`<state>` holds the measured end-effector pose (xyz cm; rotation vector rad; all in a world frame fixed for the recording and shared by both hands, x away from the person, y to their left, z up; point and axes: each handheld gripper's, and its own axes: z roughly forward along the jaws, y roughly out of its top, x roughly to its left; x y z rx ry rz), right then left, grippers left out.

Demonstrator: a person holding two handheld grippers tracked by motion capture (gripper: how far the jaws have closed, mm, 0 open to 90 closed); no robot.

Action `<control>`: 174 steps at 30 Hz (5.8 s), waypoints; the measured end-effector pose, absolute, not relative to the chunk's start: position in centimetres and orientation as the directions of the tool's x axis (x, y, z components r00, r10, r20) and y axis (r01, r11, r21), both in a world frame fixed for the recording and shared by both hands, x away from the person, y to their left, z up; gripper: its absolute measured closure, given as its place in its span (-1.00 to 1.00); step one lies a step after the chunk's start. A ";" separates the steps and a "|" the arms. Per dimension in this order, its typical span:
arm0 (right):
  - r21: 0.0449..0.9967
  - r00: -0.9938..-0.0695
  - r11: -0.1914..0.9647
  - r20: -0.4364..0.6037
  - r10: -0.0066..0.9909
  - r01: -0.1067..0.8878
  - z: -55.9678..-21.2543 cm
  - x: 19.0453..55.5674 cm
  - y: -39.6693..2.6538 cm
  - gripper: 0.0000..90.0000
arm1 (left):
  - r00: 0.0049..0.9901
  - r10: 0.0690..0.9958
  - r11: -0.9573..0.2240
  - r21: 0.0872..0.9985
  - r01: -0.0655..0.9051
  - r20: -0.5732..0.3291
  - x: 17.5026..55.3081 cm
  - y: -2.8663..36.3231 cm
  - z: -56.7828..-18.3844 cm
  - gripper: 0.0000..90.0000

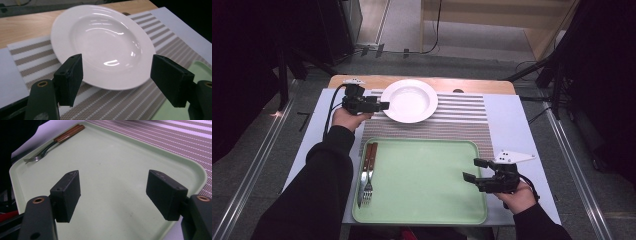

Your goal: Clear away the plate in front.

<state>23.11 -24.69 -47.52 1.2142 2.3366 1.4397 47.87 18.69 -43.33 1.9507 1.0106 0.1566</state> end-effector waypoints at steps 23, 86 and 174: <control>0.805 -0.667 0.212 0.278 0.691 0.555 -47.7 23.5 -24.1 -0.41 | 0.547 0.796 -0.208 0.731 0.650 -0.260 52.5 18.0 -46.3 -0.44; 0.802 -0.677 0.219 0.283 0.679 0.555 -47.8 23.5 -24.1 -0.41 | 0.446 0.863 -0.153 0.718 0.679 -0.238 54.6 14.4 -48.5 0.34; 0.795 -0.673 0.213 0.301 0.676 0.569 -48.1 24.8 -23.8 -0.41 | 0.594 0.674 -0.208 0.659 0.723 -0.439 47.4 15.6 -38.3 0.79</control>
